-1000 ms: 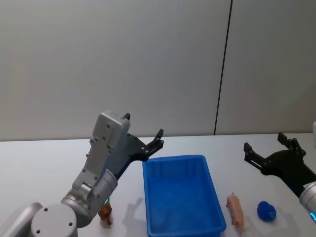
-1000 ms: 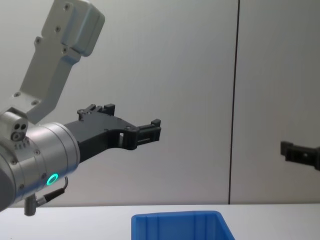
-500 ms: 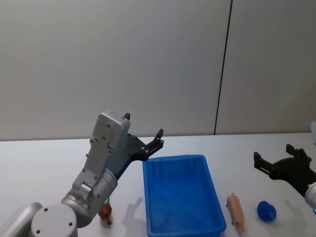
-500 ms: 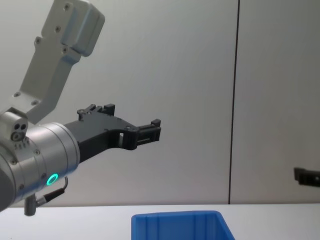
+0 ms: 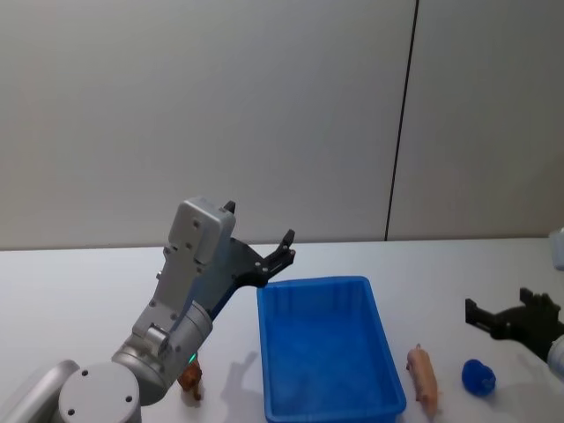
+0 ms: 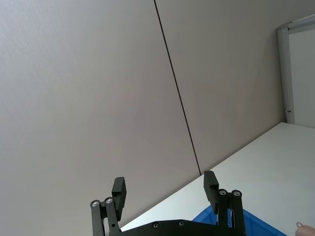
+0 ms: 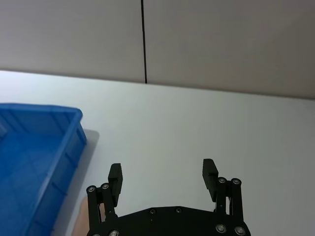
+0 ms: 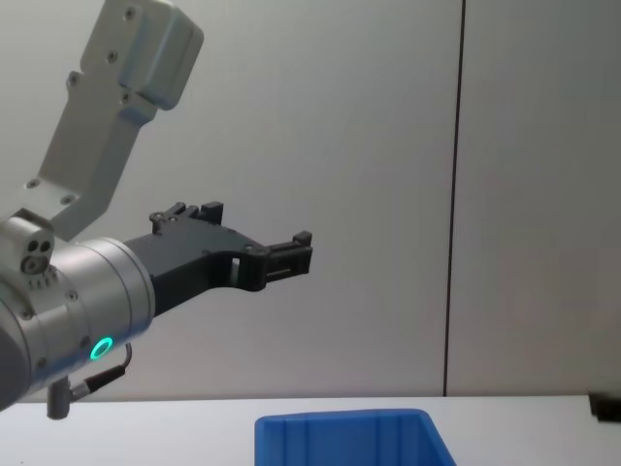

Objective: Pick up the two dolls from the table and place them into the box.

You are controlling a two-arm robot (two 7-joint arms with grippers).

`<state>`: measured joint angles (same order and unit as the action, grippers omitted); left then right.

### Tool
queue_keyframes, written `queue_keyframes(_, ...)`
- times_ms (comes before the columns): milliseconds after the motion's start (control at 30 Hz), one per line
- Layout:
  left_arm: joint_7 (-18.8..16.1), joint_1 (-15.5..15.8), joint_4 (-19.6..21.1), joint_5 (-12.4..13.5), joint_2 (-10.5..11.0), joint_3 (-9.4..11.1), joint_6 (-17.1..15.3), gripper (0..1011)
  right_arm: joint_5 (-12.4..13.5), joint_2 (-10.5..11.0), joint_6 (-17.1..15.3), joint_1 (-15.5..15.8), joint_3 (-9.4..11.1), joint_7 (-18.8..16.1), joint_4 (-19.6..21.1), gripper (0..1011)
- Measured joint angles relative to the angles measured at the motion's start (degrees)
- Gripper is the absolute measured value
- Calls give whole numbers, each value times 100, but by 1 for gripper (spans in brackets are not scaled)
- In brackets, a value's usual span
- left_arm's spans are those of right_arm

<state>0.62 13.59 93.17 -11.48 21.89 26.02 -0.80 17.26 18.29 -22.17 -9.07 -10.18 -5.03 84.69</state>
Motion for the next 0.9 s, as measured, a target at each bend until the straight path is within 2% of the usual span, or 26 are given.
queue_keyframes(333, 0, 0, 0, 0, 0, 0, 0, 1001, -5, -53, -290, -153, -20, -186, -528, 1001)
queue_keyframes(900, 0, 0, 0, 0, 0, 0, 0, 1001, -139, -176, -459, -324, -183, -675, -1275, 995)
